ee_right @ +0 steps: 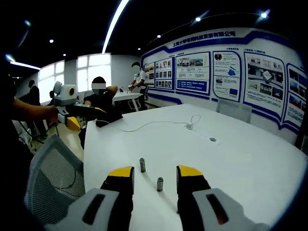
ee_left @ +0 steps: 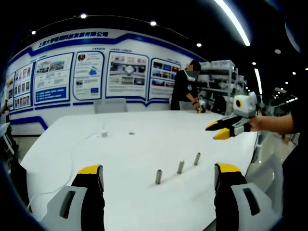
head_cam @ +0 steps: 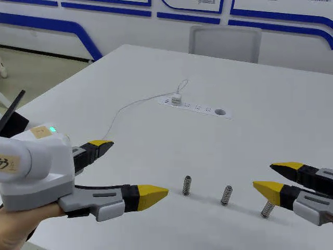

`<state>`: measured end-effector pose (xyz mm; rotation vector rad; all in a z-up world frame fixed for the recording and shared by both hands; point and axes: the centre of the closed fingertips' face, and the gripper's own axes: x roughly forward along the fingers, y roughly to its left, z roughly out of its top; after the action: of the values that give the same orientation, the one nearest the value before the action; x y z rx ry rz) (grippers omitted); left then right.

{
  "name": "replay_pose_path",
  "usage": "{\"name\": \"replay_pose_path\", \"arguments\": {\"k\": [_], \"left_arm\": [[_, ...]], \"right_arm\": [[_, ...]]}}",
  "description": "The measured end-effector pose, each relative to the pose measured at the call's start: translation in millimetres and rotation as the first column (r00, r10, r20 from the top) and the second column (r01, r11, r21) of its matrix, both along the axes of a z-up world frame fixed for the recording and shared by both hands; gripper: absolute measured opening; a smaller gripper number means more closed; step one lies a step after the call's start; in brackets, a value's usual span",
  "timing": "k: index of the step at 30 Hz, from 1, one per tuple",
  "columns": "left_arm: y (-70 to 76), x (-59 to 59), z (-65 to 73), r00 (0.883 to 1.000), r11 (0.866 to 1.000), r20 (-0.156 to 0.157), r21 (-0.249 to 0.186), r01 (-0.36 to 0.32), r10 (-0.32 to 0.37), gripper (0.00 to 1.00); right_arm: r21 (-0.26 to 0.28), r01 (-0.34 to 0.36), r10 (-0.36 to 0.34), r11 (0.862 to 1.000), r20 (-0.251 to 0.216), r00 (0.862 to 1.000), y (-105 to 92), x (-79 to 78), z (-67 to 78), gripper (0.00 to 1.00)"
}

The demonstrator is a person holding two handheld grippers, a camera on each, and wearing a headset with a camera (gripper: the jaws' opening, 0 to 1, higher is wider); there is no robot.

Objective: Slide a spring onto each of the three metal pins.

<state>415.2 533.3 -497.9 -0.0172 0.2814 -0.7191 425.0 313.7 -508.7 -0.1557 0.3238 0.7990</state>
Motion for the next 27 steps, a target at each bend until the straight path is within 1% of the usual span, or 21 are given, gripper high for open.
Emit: {"name": "replay_pose_path", "arguments": {"k": [3, 5, 6, 9, 14, 15, 18, 21, 22, 24, 25, 27], "left_arm": [[-0.1, 0.3, 1.3, 1.000, 1.000, 0.001, -0.006, 0.002, -0.002, 0.98], [0.6, 0.9, 2.5, 1.000, 1.000, 0.006, -0.005, 0.001, -0.001, 0.98], [1.1, 1.4, 2.9, 1.000, 1.000, 0.007, -0.005, -0.002, 0.002, 0.98], [3.5, 4.3, 2.9, 1.000, 1.000, 0.000, -0.009, -0.013, 0.013, 0.98], [3.3, 8.4, 3.2, 1.000, 1.000, -0.001, -0.002, -0.018, 0.018, 0.97], [2.6, 9.6, 4.3, 1.000, 1.000, 0.001, -0.006, -0.020, 0.020, 0.97], [0.8, 12.3, 4.3, 1.000, 1.000, 0.005, -0.012, -0.020, 0.020, 0.98], [-0.8, 16.0, 0.3, 1.000, 1.000, -0.001, -0.007, -0.022, 0.022, 0.98], [0.0, 17.9, -2.3, 1.000, 1.000, -0.003, 0.008, -0.026, 0.026, 0.99], [0.6, 19.1, -3.9, 1.000, 1.000, -0.006, 0.014, -0.026, 0.026, 0.98], [0.8, 19.4, -3.8, 1.000, 1.000, -0.009, 0.010, -0.027, 0.027, 0.98], [0.3, 19.4, -1.7, 1.000, 1.000, -0.007, -0.001, -0.026, 0.026, 0.98]], "right_arm": [[-0.015, 0.027, -0.027, 1.000, 0.012, 1.000, -14.9, -3.8, 0.1, 0.42], [-0.008, 0.049, -0.049, 0.999, 0.007, 0.999, -24.4, -7.0, 0.2, 0.43], [-0.005, 0.057, -0.057, 0.998, 0.006, 0.998, -27.5, -8.2, 0.2, 0.45], [0.006, 0.097, -0.097, 0.995, 0.021, 0.995, -40.0, -12.1, 2.1, 0.49], [0.009, 0.144, -0.144, 0.990, 0.011, 0.990, -55.5, -18.7, -4.0, 0.59], [0.020, 0.165, -0.165, 0.986, 0.007, 0.986, -60.2, -20.5, -5.7, 0.61], [0.025, 0.196, -0.196, 0.980, 0.008, 0.981, -68.0, -24.8, -10.1, 0.66], [0.032, 0.248, -0.248, 0.968, 0.001, 0.969, -76.9, -26.7, -14.6, 0.73], [0.043, 0.269, -0.269, 0.962, -0.001, 0.963, -80.0, -27.4, -14.7, 0.74], [0.056, 0.286, -0.286, 0.957, -0.002, 0.958, -83.3, -29.2, -14.3, 0.75], [0.066, 0.305, -0.306, 0.950, -0.005, 0.952, -86.5, -30.0, -14.1, 0.76], [0.067, 0.322, -0.322, 0.944, -0.004, 0.947, -90.7, -32.4, -15.0, 0.78]]}}
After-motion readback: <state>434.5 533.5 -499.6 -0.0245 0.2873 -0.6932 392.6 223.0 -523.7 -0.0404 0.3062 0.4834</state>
